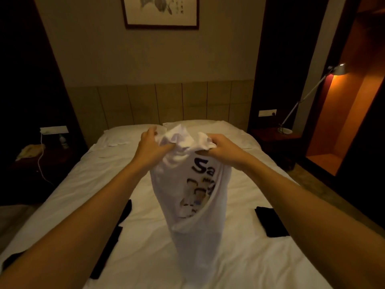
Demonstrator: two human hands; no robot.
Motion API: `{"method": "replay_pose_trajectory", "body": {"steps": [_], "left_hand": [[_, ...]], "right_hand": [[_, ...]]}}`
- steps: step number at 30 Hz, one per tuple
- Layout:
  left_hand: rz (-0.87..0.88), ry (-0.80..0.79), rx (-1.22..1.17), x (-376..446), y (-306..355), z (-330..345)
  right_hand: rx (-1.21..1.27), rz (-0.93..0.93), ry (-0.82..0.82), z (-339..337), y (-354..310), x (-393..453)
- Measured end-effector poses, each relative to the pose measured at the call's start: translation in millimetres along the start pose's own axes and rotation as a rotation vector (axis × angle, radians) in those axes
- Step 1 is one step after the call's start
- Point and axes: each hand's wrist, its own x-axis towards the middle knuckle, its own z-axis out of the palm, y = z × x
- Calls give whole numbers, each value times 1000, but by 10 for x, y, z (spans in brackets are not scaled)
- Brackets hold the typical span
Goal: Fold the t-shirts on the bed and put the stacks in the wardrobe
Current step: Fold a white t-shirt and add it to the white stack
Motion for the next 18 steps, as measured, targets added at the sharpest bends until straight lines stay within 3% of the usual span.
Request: {"method": "replay_pose_trajectory", "body": {"steps": [2,4,8,13,16,18], "left_hand": [[313,-154,196,-114,34,73],[502,-333,154,-158,169,170],[432,-314,92,-137,351,202],[439,-380,162,-213,366,96],[394,-352,6,-374,343,61],[312,-296,-101,-535,308,7]], "right_hand": [[-135,-80,-88,-13,-93,60],[-206,-132,-157,-3,-215,98],[-330,-130,-216,-131,-344,125],[-172,178,-311,-400,-93,4],[-162,250,-482,-369,16,-165],[-255,258,-493,-292,133,-359]]}}
